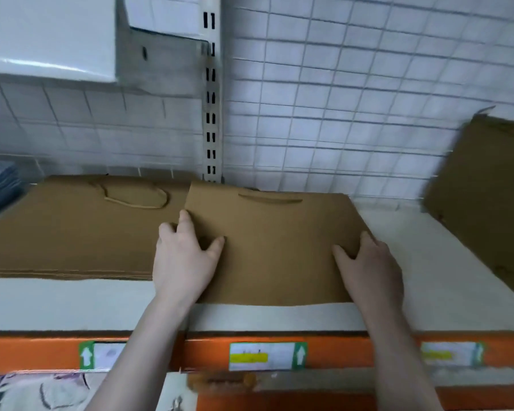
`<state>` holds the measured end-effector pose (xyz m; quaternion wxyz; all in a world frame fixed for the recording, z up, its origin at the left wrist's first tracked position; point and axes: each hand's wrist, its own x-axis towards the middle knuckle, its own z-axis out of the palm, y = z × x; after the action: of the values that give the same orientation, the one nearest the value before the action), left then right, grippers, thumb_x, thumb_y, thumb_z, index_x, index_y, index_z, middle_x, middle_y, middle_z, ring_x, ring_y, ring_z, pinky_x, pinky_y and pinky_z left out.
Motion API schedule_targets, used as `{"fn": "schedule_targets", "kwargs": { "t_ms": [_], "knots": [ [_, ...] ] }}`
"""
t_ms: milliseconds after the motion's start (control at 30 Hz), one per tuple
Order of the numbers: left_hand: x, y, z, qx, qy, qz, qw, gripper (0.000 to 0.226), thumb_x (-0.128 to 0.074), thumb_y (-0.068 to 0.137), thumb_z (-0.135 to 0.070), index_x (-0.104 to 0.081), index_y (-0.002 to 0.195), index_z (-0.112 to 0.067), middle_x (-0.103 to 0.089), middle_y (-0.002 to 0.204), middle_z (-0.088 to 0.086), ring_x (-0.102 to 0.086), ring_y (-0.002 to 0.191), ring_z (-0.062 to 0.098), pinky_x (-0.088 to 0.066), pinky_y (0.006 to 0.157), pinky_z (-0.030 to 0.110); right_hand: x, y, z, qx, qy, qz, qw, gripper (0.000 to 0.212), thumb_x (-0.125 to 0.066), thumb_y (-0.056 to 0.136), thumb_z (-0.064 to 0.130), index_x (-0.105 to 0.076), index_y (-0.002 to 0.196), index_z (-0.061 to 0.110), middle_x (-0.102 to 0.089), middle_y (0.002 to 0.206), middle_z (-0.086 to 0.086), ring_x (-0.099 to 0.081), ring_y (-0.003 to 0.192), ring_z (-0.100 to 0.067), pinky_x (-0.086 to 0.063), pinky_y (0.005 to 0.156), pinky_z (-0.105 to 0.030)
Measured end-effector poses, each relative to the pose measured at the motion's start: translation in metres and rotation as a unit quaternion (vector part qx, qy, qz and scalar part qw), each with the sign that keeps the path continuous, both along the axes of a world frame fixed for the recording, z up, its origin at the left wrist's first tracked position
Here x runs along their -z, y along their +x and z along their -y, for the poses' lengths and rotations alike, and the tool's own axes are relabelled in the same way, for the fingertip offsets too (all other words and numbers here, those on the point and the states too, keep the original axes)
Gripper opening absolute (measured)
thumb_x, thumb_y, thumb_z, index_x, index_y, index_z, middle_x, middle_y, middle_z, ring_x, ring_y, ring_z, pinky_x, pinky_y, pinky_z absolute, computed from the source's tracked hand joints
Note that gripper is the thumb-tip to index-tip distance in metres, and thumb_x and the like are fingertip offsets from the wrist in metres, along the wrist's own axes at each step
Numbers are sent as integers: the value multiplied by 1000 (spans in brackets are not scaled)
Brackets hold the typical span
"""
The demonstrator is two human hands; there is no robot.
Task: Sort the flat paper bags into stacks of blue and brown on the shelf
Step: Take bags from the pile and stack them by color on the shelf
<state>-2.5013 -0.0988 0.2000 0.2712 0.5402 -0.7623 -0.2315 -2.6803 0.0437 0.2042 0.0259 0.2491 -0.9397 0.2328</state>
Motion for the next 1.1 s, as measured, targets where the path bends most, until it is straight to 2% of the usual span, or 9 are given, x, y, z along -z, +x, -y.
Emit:
{"fn": "schedule_targets", "kwargs": {
  "t_ms": [100,233,333,500,667,767,967,1100],
  "knots": [
    [9,-33,-18,-20,1,16,1000,75,-62,85,-42,-31,145,-9,-44,126,21,-43,118,39,-36,98,41,1,-42,-11,-9,18,-10,1000,57,-46,92,43,-40,139,10,-51,125,-14,-51,112,-31,-43,85,-35],
    [19,-61,-28,-50,-13,57,997,61,-62,85,-42,-47,129,-4,-52,119,23,-46,111,39,-36,96,41,6,-76,-16,-30,25,-8,999,51,-46,93,40,-45,132,8,-53,121,-15,-50,112,-31,-43,86,-36],
    [23,-72,-31,-67,-6,65,996,56,-60,86,-41,-48,125,-3,-52,120,21,-45,114,38,-35,97,41,11,-88,-12,-41,33,-9,999,51,-46,93,39,-45,132,5,-53,123,-17,-48,115,-32,-40,91,-36],
    [29,-77,-31,-83,-2,63,995,54,-60,87,-38,-47,125,-1,-51,124,19,-46,115,37,-38,92,40,20,-95,-4,-52,53,-10,997,44,-48,93,36,-51,121,3,-55,121,-20,-47,114,-35,-37,93,-36],
    [30,-80,-24,-88,10,72,993,45,-57,89,-37,-50,115,-1,-55,119,18,-52,108,36,-41,82,38,24,-98,3,-66,58,-10,996,39,-48,92,35,-53,114,3,-58,119,-19,-48,112,-35,-38,91,-35],
    [30,-83,-18,-66,17,90,994,46,-53,91,-38,-48,120,-2,-53,126,15,-50,114,33,-40,84,36,22,-103,7,-70,63,-6,996,40,-48,92,34,-53,114,2,-59,119,-19,-49,113,-35,-39,90,-35],
    [30,-88,2,-39,30,106,993,56,-48,94,-40,-39,134,-2,-41,141,14,-42,126,33,-36,98,37,18,-107,20,-75,74,20,994,42,-46,93,36,-52,116,1,-57,122,-18,-49,114,-35,-41,87,-35],
    [28,-94,10,-24,39,116,992,58,-46,95,-42,-37,136,-2,-39,141,14,-42,127,32,-37,97,37,20,-108,25,-68,66,19,995,41,-45,93,35,-52,115,1,-58,120,-17,-49,113,-35,-41,86,-35]
  ]
}}
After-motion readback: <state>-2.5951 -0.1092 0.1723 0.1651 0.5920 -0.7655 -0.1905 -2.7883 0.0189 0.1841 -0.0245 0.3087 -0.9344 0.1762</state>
